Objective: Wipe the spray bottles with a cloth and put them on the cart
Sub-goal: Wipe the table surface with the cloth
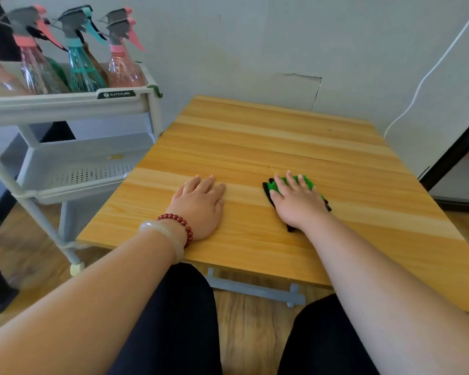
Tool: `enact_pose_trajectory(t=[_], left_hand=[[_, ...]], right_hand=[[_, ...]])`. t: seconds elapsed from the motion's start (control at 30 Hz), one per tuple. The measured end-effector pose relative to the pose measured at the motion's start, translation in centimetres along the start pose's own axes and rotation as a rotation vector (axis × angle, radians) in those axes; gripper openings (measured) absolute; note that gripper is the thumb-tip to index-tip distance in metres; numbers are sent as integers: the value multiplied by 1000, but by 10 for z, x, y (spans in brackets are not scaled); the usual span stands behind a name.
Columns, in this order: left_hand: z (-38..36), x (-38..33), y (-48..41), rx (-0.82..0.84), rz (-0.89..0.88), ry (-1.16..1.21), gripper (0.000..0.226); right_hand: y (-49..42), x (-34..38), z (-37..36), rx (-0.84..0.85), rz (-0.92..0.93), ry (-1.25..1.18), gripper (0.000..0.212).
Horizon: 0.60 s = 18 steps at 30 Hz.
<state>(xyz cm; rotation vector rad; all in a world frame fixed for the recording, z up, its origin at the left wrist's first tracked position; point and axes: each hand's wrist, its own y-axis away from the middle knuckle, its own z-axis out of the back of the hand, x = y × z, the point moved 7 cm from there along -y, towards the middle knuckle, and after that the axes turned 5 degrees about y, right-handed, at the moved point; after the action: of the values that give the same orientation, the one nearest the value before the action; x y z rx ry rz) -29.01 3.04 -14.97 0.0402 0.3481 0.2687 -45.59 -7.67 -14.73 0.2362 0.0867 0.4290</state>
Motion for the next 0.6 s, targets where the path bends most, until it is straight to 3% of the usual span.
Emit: enact_pose_trajectory(t=[0.07,0.23,0.47,0.6], left_hand=[[1,0,1,-11,4,-1,50],[0,0,1,-21,5,12,50],[0,0,4,-31,8,24,50],[4,-4,8,-81,6,58,48]], right_hand=[[10,13,-2,-25,7,10,57],[47,78,-17,-49,325,30,56],[28,11,-9,-26,1,11,57],[57,68,-16,-79,219,21,57]])
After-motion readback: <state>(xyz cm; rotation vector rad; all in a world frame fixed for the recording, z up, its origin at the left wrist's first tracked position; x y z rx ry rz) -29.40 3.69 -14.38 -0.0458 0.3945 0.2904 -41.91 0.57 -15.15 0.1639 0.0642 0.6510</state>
